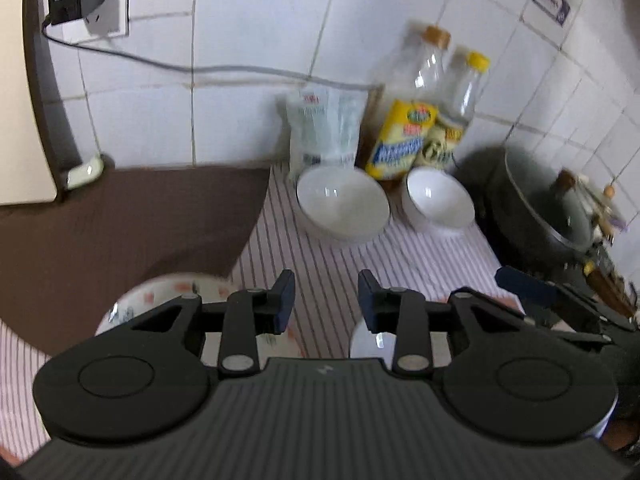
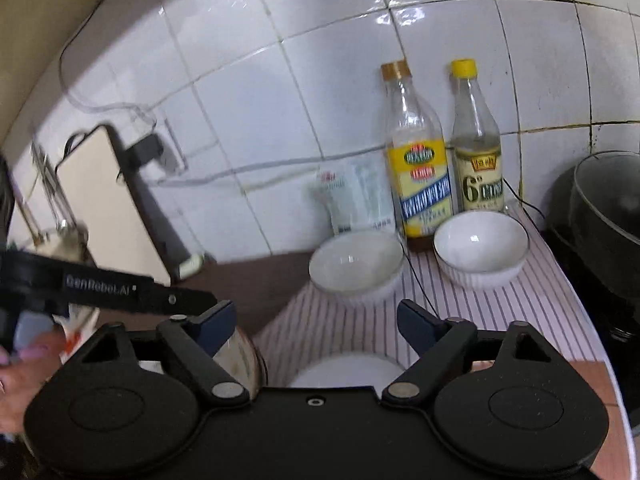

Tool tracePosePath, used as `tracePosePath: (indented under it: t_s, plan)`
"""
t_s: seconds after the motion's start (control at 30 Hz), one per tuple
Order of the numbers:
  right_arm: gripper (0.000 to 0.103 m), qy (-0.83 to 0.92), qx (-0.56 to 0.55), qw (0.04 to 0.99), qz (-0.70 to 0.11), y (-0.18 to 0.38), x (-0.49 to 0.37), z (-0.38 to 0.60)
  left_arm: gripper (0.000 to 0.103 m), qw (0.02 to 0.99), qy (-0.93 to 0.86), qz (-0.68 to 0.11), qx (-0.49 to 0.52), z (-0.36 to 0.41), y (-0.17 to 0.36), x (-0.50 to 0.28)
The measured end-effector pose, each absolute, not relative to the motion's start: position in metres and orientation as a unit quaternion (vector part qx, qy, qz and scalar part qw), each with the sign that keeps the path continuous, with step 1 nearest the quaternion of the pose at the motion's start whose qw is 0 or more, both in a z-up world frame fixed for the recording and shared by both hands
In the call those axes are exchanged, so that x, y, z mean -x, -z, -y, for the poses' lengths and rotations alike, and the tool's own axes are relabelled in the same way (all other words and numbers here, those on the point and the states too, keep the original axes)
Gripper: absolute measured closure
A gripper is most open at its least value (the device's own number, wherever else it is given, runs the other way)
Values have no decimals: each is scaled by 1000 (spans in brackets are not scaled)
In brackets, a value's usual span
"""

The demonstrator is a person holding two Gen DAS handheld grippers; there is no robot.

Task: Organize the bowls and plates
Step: 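Move both tools to the second white bowl by the bottles and grasp its rim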

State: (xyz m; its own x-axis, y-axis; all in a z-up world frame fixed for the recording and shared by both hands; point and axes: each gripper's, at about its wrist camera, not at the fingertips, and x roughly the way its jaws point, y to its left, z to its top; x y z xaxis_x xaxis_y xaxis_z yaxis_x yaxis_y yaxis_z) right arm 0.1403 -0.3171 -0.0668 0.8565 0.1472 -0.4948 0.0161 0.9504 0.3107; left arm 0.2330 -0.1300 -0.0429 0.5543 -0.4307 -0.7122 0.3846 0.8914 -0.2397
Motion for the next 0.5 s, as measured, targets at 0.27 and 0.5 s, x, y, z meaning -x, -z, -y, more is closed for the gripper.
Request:
tracePosePath:
  t_s: [0.27,0.5]
  plan:
    - [21,-10,-274,911,-307,95,-221,340,62,875,228,-423,50,127,71,-294]
    - [24,70,-287,889,-351,126,-263,350,61,867,236,-433,69,144,95,-336]
